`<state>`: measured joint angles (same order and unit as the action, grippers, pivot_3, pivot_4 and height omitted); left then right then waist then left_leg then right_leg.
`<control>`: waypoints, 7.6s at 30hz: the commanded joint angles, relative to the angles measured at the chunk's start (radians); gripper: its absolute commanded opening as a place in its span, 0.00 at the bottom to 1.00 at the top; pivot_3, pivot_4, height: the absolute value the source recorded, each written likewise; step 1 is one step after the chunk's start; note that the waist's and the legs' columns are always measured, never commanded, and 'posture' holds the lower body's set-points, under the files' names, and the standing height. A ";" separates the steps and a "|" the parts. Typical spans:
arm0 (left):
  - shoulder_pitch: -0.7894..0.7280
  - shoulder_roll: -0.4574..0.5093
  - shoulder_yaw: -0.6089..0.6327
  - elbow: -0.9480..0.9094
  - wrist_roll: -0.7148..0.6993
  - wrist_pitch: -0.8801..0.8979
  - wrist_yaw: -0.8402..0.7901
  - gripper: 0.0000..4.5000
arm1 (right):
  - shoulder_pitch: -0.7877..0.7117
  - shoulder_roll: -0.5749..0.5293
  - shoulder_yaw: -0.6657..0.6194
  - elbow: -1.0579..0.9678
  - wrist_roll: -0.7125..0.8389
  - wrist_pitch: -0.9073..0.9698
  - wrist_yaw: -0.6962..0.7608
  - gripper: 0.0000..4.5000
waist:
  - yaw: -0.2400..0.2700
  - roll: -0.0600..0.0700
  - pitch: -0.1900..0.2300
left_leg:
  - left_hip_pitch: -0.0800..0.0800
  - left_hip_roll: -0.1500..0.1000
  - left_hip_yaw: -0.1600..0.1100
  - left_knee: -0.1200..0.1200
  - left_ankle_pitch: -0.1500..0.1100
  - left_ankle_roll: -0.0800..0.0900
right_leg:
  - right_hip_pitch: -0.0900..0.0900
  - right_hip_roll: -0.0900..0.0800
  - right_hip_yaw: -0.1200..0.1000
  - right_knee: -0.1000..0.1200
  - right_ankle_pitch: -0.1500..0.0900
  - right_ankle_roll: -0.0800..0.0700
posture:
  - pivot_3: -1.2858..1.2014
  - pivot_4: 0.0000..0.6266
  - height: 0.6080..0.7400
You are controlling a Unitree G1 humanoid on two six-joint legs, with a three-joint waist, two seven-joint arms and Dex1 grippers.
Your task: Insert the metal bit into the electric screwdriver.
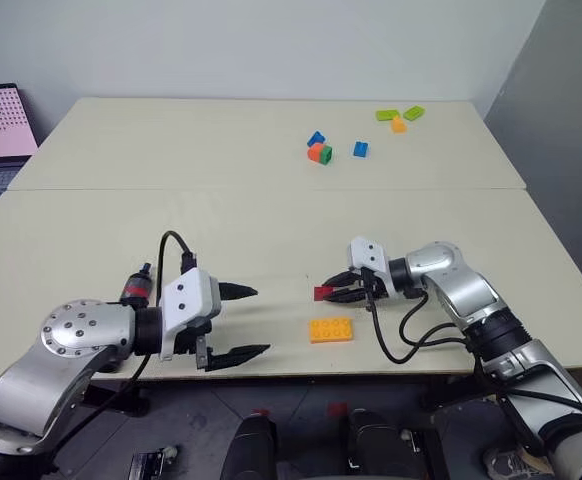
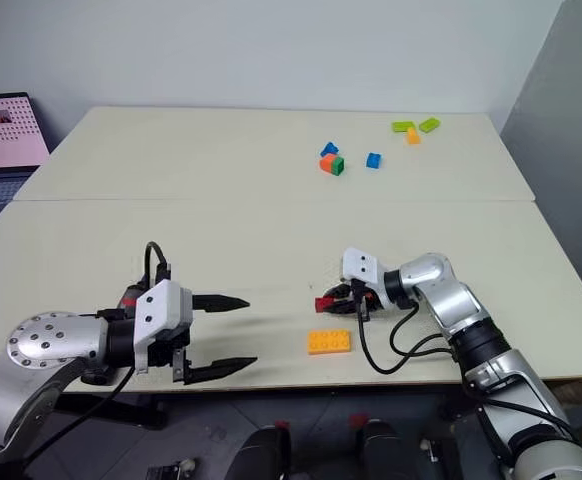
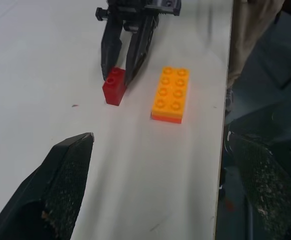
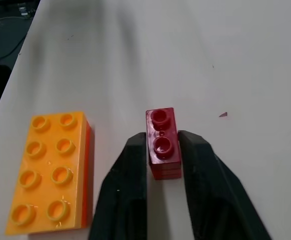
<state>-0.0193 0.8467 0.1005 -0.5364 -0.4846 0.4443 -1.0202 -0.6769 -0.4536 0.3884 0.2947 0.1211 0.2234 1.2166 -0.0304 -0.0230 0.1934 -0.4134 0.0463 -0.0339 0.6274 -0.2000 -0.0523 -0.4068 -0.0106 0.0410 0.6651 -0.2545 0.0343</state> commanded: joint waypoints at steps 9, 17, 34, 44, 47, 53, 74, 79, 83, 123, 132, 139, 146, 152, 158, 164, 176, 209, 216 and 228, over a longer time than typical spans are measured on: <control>-0.063 -0.137 -0.028 0.013 -0.096 -0.047 0.004 1.00 | 0.084 -0.086 -0.323 -0.176 0.075 0.112 -0.242 0.10 | 0.006 0.000 0.000 | -0.001 -0.001 0.001 0.001 0.000 0.000 | 0.000 0.000 0.001 -0.001 0.003 0.004 | 0.52 0.24 1.00; -0.154 -0.185 -0.104 0.016 -0.119 0.038 0.045 1.00 | 0.106 -0.180 -0.513 0.016 -0.061 0.079 -0.636 0.10 | -0.002 -0.001 -0.001 | 0.000 -0.001 0.004 0.001 0.000 0.000 | 0.000 0.000 0.004 -0.001 0.003 0.004 | 0.52 0.24 1.00; -0.207 -0.158 -0.171 0.054 -0.036 0.029 0.041 1.00 | 0.057 -0.097 -0.614 0.257 -0.022 0.076 -0.897 0.44 | -0.016 -0.001 -0.001 | 0.002 -0.001 0.007 0.001 0.000 0.000 | 0.000 0.001 0.009 -0.002 0.004 0.004 | 0.52 0.24 1.00; -0.116 -0.055 -0.120 0.058 0.016 -0.024 0.011 1.00 | 0.260 -0.344 -0.518 -0.225 0.090 0.159 -0.452 0.88 | -0.010 0.000 0.000 | 0.001 0.000 0.008 -0.001 0.000 0.001 | -0.001 0.001 0.009 -0.002 0.003 0.004 | 0.52 0.24 1.00; -0.073 0.019 -0.110 0.047 0.046 -0.050 -0.035 1.00 | 0.352 -0.447 -0.446 -0.440 0.201 0.220 -0.222 0.88 | -0.011 0.000 0.000 | 0.002 0.001 0.008 -0.002 0.000 0.001 | -0.001 0.001 0.009 -0.003 0.002 0.003 | 0.52 0.24 1.00; 0.002 0.150 -0.095 0.029 0.085 -0.098 -0.130 1.00 | 0.318 -0.437 -0.273 -0.606 0.229 0.269 -0.103 0.88 | -0.021 -0.001 0.000 | 0.004 0.002 0.009 -0.002 0.000 0.001 | -0.001 0.001 0.009 -0.003 0.002 0.002 | 0.52 0.24 1.00; 0.135 0.124 -0.078 -0.055 0.107 -0.130 -0.070 1.00 | 0.199 -0.191 0.073 -0.408 0.013 0.092 -0.017 0.54 | -0.002 -0.002 0.000 | -0.004 0.001 0.010 -0.001 0.000 0.000 | -0.008 -0.001 0.007 -0.003 0.002 0.002 | 0.52 0.24 1.00; 0.113 0.106 -0.088 -0.058 0.094 -0.115 -0.055 1.00 | 0.210 -0.191 0.064 -0.411 0.007 0.083 -0.025 0.33 | -0.001 -0.002 0.000 | -0.004 0.001 0.010 -0.001 0.000 0.000 | -0.008 -0.001 0.006 -0.003 0.002 0.002 | 0.52 0.24 1.00; 0.044 0.037 -0.105 -0.043 0.076 -0.109 -0.016 1.00 | 0.249 -0.194 -0.025 -0.452 0.051 0.133 -0.087 0.33 | 0.002 -0.002 0.000 | -0.004 0.001 0.009 -0.001 0.000 0.000 | -0.008 -0.001 0.006 -0.002 0.002 0.002 | 0.52 0.24 1.00; -0.179 -0.155 -0.206 -0.011 0.138 0.197 0.286 1.00 | 0.539 -0.245 -0.718 -0.200 0.060 0.054 -0.683 1.00 | -0.006 -0.003 -0.001 | 0.001 -0.001 0.009 0.001 0.000 0.001 | -0.001 0.001 0.011 -0.002 0.004 0.004 | 0.52 0.24 1.00; -0.137 -0.393 0.179 -0.121 -0.320 0.559 0.585 1.00 | 0.596 -0.318 -0.687 -0.475 0.206 0.049 -0.441 1.00 | -0.009 -0.003 -0.001 | 0.002 0.001 0.007 0.001 0.000 0.001 | 0.000 0.002 0.010 -0.002 0.004 0.005 | 0.52 0.24 1.00; -0.178 -0.511 0.308 -0.185 -0.521 0.671 0.972 1.00 | 0.421 -0.301 -0.536 -0.553 0.240 0.116 -0.378 1.00 | -0.008 -0.005 0.000 | 0.004 -0.001 0.009 0.003 0.000 0.001 | 0.002 0.001 0.014 -0.002 0.005 0.006 | 0.52 0.24 1.00; -0.227 -0.344 0.300 -0.149 -0.523 0.727 0.999 1.00 | 0.333 -0.335 -0.453 -0.583 0.292 0.166 -0.244 1.00 | 0.002 -0.007 0.000 | 0.003 -0.001 0.009 0.002 0.000 0.001 | 0.001 0.003 0.015 -0.004 0.005 0.006 | 0.52 0.24 1.00; -0.253 -0.201 0.364 -0.040 -0.507 0.818 1.020 1.00 | 0.210 -0.326 -0.372 -0.581 0.372 0.223 -0.100 1.00 | -0.004 -0.009 0.001 | 0.004 0.000 0.010 0.001 0.000 0.001 | 0.000 0.004 0.016 -0.003 0.005 0.006 | 0.52 0.24 1.00; -0.329 -0.104 0.412 0.014 -0.550 0.955 1.028 1.00 | 0.131 -0.324 -0.356 -0.579 0.454 0.278 -0.010 1.00 | 0.000 -0.012 0.003 | 0.003 0.000 0.009 0.001 0.000 0.001 | 0.000 0.004 0.015 -0.004 0.005 0.006 | 0.52 0.24 1.00; -0.322 -0.002 0.441 0.031 -0.495 1.042 1.017 1.00 | 0.101 -0.313 -0.319 -0.565 0.447 0.240 0.054 1.00 | -0.002 -0.014 0.004 | 0.003 0.000 0.009 -0.001 -0.001 0.000 | -0.001 0.004 0.015 -0.005 0.004 0.006 | 0.52 0.24 1.00; -0.415 0.051 0.386 0.193 -0.370 1.170 1.001 1.00 | 0.092 -0.299 -0.291 -0.546 0.436 0.209 0.104 1.00 | -0.002 -0.015 0.005 | 0.002 0.000 0.010 -0.001 -0.001 0.000 | -0.002 0.004 0.015 -0.004 0.005 0.005 | 0.52 0.24 1.00; -0.627 0.025 0.089 0.597 -0.152 1.170 0.935 1.00 | 0.071 -0.297 -0.281 -0.655 0.479 0.271 0.125 1.00 | -0.001 -0.015 0.005 | -0.003 0.000 0.008 0.000 0.000 0.000 | -0.007 0.003 0.013 -0.002 0.008 0.011 | 0.52 0.24 1.00; -0.627 0.024 0.086 0.631 -0.092 1.161 0.886 1.00 | 0.082 -0.303 -0.287 -0.675 0.484 0.285 0.112 1.00 | -0.001 -0.015 0.005 | -0.003 0.000 0.008 0.000 0.000 0.000 | -0.007 0.003 0.013 -0.002 0.008 0.011 | 0.52 0.24 1.00; -0.625 -0.004 0.100 0.650 -0.031 1.162 0.815 0.51 | 0.085 -0.315 -0.289 -0.689 0.485 0.295 0.105 1.00 | -0.001 -0.015 0.005 | -0.003 0.000 0.008 0.000 0.000 0.000 | -0.007 0.003 0.012 -0.002 0.008 0.011 | 0.52 0.24 1.00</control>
<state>-0.6350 0.8455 0.1845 0.1301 -0.5241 1.6033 -0.1901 -0.5876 -0.7573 0.1292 -0.3600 0.5829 0.5159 1.3255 -0.0310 -0.0380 0.1982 -0.4165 0.0464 -0.0258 0.6274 -0.2005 -0.0522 -0.4133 -0.0074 0.0533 0.6630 -0.2466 0.0454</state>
